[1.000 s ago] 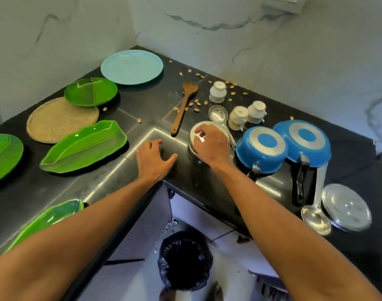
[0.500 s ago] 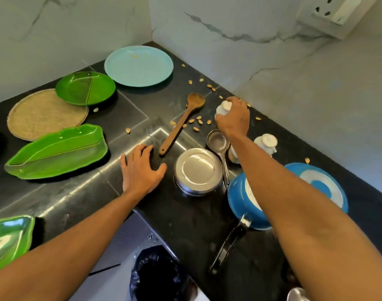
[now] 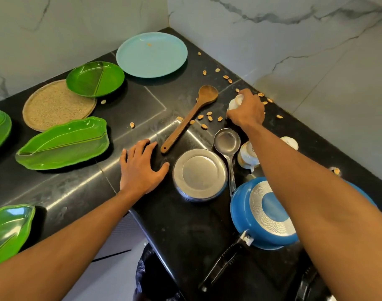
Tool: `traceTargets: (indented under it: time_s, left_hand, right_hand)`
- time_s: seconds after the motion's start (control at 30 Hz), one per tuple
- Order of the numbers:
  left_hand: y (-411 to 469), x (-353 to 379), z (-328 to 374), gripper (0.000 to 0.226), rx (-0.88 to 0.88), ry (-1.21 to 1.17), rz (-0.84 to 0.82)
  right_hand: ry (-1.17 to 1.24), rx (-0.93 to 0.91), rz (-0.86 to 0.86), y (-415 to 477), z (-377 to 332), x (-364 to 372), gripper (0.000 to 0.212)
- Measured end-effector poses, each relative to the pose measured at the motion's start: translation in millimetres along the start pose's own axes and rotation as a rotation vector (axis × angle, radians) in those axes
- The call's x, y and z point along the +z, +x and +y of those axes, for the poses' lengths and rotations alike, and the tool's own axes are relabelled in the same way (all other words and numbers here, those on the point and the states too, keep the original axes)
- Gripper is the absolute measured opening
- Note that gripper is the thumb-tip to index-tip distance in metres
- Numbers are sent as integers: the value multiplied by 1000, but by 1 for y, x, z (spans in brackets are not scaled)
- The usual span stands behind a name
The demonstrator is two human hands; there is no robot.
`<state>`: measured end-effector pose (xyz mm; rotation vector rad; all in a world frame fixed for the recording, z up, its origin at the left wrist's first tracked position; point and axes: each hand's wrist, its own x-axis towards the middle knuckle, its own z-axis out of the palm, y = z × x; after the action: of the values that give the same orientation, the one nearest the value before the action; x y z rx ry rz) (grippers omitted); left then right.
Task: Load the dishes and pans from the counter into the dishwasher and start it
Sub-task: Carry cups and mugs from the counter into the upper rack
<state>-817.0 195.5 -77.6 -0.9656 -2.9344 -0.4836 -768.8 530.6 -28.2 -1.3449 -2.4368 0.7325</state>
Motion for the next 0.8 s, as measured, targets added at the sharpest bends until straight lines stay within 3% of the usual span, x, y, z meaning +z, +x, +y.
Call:
traceTargets:
  time_s: [0.2,0.43,0.63,0.8]
  left_hand:
    - [-1,1,2,73,-2,5,-7]
    - [-5,-1,1,67,19,-64,-12]
    - [-51,-16,-13,53,31,-477,59]
    - [-158,-15,-39,15,375,-497,59]
  right_hand:
    - [179,-124,152,-26,-1,-24,62]
    - [104,-371,239,-129,-14,-53,58]
    - [54,-421,317,-260,-17,-58,57]
    - [88,-361,311,-365,-8,-51,60]
